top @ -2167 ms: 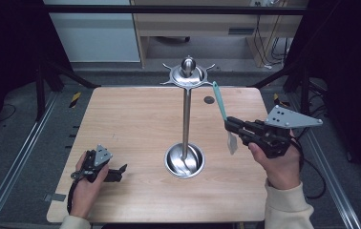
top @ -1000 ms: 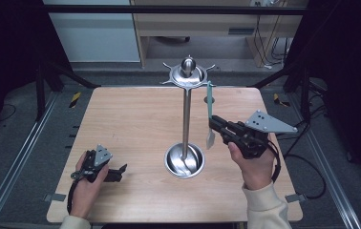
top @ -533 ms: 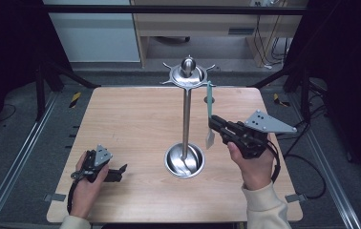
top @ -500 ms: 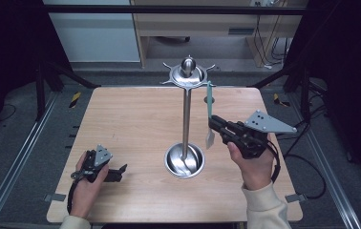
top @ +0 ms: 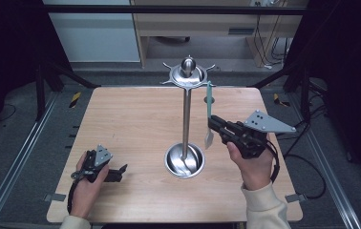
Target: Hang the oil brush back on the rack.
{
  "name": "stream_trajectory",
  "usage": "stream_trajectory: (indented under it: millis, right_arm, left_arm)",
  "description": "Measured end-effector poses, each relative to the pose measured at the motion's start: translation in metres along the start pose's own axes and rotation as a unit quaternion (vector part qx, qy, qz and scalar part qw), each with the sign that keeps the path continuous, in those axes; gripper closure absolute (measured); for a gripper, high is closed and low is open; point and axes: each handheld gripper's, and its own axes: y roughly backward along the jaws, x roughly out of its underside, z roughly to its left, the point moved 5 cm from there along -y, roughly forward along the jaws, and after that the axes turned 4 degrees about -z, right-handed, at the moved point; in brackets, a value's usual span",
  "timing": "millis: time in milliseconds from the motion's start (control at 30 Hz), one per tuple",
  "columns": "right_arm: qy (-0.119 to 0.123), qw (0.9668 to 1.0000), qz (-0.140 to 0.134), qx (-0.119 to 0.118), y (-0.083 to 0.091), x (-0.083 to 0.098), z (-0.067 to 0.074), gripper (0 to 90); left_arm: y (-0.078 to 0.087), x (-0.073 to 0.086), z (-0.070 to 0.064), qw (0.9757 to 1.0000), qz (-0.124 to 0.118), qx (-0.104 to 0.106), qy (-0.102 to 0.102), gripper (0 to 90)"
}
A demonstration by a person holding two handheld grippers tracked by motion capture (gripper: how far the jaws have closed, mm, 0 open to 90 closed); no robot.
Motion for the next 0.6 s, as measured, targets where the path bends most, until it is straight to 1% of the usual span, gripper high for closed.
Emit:
stream_trajectory:
  millis: [100,267,400,533,600]
  right_arm:
    - [-0.002,1.0,0.001,-0.002,-0.0004,0.0,0.0001,81.2]
    - [0.0,1.0,0.001,-0.005,-0.0018,0.0002,0.0014,76.0]
    - [0.0,1.0,0.001,-0.003,-0.001,-0.0011,0.0015,72.7]
    - [0.003,1.0,0.005,0.002,0.0008,-0.0036,0.0001,64.7]
    - [0.011,0.9999,0.008,0.007,0.0026,-0.0061,-0.0001,59.7]
  left_arm:
    - [-0.0001,0.0001,0.0,1.0,0.0,-0.001,0.0,2.8]
    - [0.0,-0.0001,-0.0001,1.0,0.0,0.0,-0.001,2.8]
    - [0.0002,0.0,0.0003,1.0,0.0,0.0,0.001,2.8]
    - [0.0003,-0.0001,0.0003,1.0,-0.001,0.0,0.001,2.8]
    - [0.0002,-0.0001,0.0003,1.0,-0.001,0.0,0.001,2.8]
